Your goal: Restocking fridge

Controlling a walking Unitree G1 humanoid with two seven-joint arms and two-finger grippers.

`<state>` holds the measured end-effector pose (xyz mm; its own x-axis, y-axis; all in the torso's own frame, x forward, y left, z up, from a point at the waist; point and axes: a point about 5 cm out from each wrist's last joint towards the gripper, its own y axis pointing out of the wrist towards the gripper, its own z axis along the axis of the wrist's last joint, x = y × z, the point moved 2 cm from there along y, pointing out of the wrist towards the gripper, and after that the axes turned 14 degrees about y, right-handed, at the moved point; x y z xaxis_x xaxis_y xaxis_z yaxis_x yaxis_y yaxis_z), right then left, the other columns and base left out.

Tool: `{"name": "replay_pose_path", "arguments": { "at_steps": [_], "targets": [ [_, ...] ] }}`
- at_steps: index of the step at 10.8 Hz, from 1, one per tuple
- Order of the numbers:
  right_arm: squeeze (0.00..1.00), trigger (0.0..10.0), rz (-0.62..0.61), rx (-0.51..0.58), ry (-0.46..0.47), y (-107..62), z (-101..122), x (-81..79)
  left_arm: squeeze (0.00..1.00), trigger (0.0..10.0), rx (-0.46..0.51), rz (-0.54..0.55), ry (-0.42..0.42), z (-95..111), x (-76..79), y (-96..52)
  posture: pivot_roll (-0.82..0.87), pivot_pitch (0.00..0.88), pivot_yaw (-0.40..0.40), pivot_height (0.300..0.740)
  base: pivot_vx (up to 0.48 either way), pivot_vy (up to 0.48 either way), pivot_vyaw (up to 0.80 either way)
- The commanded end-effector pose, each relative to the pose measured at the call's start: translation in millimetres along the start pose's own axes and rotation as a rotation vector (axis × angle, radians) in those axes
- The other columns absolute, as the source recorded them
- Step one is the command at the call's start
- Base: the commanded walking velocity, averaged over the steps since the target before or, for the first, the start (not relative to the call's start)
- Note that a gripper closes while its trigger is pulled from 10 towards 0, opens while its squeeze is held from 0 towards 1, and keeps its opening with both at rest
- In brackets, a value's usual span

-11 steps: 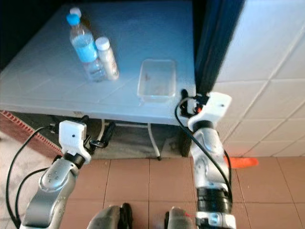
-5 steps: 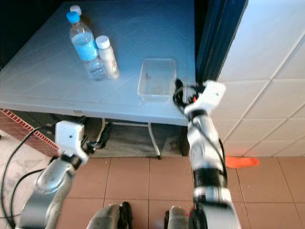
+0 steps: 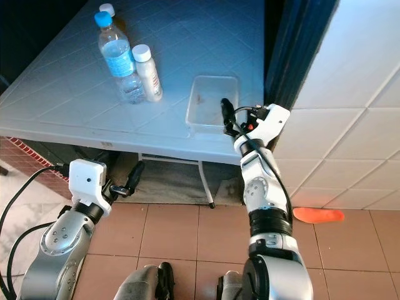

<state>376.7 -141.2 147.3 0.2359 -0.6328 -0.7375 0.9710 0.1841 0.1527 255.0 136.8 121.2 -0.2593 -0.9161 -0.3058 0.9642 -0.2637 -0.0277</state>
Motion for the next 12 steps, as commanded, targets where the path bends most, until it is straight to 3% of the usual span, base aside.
{"name": "replay_pose_path", "arguments": {
  "at_steps": [1, 3, 4, 5, 6, 9, 12],
  "targets": [
    [0.0, 10.0, 0.02, -0.037, 0.02, -2.1, -8.5, -0.4, 0.0, 10.0, 0.003, 0.003, 0.018, 2.9, -3.1, 0.8, 0.04, 0.181, 0.104, 0.74, 0.0, 0.0, 0.0],
    [0.0, 10.0, 0.046, -0.062, 0.062, -3.9, -15.1, -1.9, 0.0, 10.0, 0.005, 0.004, 0.021, 3.8, -3.5, 2.3, 0.04, 0.182, 0.105, 0.74, 0.0, 0.0, 0.0],
    [0.0, 6.5, 0.047, -0.063, 0.072, -3.6, -15.5, -1.9, 0.0, 10.0, 0.005, 0.001, 0.019, 4.0, -1.6, 2.0, 0.04, 0.181, 0.105, 0.74, 0.0, 0.0, 0.0],
    [0.0, 1.4, 0.046, -0.065, 0.082, -3.1, -14.6, -1.0, 0.0, 10.0, 0.004, 0.0, 0.019, 3.9, -1.0, 1.6, 0.04, 0.181, 0.1, 0.74, 0.0, 0.0, 0.0],
    [0.0, 0.0, 0.051, -0.073, 0.115, -2.0, -13.3, 0.4, 0.0, 10.0, 0.001, 0.002, 0.019, 3.2, -1.3, 1.1, 0.04, 0.181, 0.099, 0.74, 0.0, 0.0, 0.0],
    [0.0, 0.0, 0.063, -0.076, 0.181, 0.6, -3.7, 4.4, 0.0, 10.0, 0.002, 0.003, 0.021, 3.6, -1.3, 2.0, 0.04, 0.18, 0.099, 0.74, 0.0, 0.0, 0.0],
    [0.0, 0.0, 0.113, -0.153, 0.216, 1.0, -11.8, -1.0, 0.0, 10.0, 0.003, 0.0, 0.022, 3.2, -1.0, 2.7, 0.04, 0.18, 0.096, 0.74, 0.0, 0.0, 0.0]
  ]
}}
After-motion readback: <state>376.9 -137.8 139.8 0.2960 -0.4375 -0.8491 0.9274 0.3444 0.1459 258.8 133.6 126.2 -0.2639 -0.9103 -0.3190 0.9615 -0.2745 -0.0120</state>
